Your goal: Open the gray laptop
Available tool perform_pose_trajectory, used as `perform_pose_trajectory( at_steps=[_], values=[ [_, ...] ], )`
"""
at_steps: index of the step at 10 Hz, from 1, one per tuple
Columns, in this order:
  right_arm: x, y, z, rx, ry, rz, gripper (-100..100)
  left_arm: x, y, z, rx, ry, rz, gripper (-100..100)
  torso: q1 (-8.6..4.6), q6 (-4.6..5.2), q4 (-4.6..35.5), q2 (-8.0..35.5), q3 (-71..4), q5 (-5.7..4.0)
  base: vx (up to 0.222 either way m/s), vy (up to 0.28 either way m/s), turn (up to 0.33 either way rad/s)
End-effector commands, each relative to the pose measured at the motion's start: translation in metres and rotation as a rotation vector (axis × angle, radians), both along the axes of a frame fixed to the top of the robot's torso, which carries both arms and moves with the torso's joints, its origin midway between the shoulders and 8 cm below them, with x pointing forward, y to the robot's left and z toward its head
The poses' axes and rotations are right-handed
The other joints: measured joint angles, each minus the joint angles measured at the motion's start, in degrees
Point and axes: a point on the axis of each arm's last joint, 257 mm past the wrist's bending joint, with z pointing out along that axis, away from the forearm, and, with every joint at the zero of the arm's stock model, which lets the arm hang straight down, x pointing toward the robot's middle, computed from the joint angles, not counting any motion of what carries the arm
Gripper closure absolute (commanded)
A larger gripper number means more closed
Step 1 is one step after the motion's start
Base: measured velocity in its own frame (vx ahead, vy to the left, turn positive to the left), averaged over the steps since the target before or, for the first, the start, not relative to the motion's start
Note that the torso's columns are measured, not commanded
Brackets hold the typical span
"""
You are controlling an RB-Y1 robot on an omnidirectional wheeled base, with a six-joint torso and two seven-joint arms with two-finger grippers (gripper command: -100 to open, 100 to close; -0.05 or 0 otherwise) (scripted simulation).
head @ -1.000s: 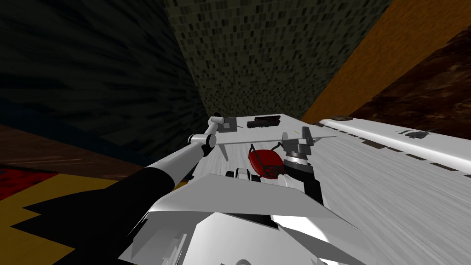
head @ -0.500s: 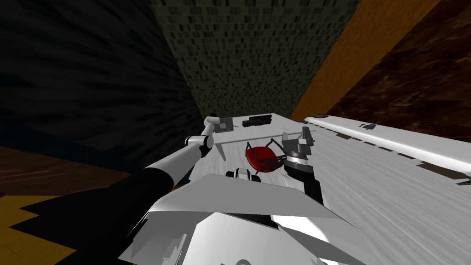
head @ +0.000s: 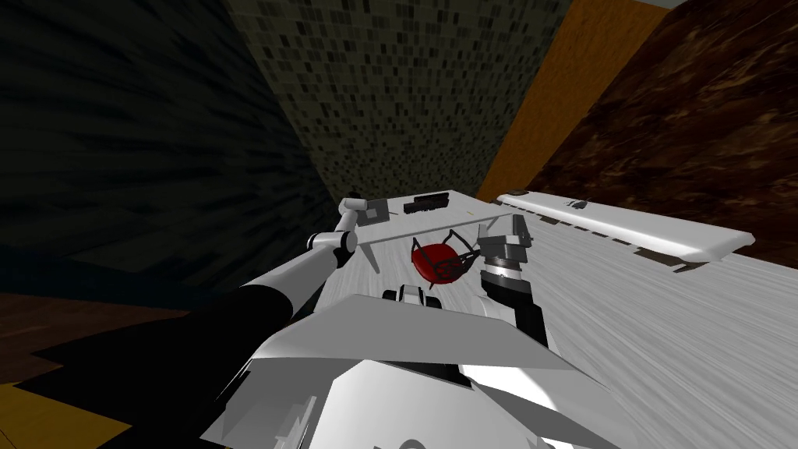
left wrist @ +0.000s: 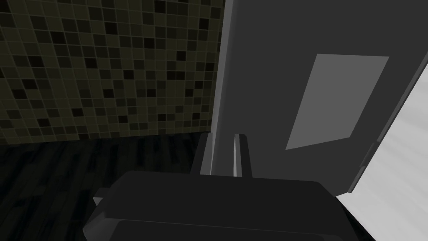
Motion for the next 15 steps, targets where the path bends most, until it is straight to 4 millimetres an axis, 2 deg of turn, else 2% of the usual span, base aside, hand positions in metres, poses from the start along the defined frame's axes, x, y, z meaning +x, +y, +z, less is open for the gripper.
perform_pose_trajectory(
  at_steps=[1, 15],
  values=[
    [0.0, 0.0, 0.0, 0.0, 0.0, 0.0, 0, -0.003, 0.001, -0.003, -0.014, 0.039, 0.009, 100, 0.07, -0.01, 0.04, -0.11, -0.06, -0.03, 0.059, 0.043, -0.027],
    [0.0, 0.0, 0.0, 0.0, 0.0, 0.0, 0, -0.037, -0.003, -0.017, -0.115, 0.311, 0.063, 100, 0.29, 0.05, -0.29, -0.38, -0.26, 0.2, 0.073, 0.05, -0.029]
  ],
)
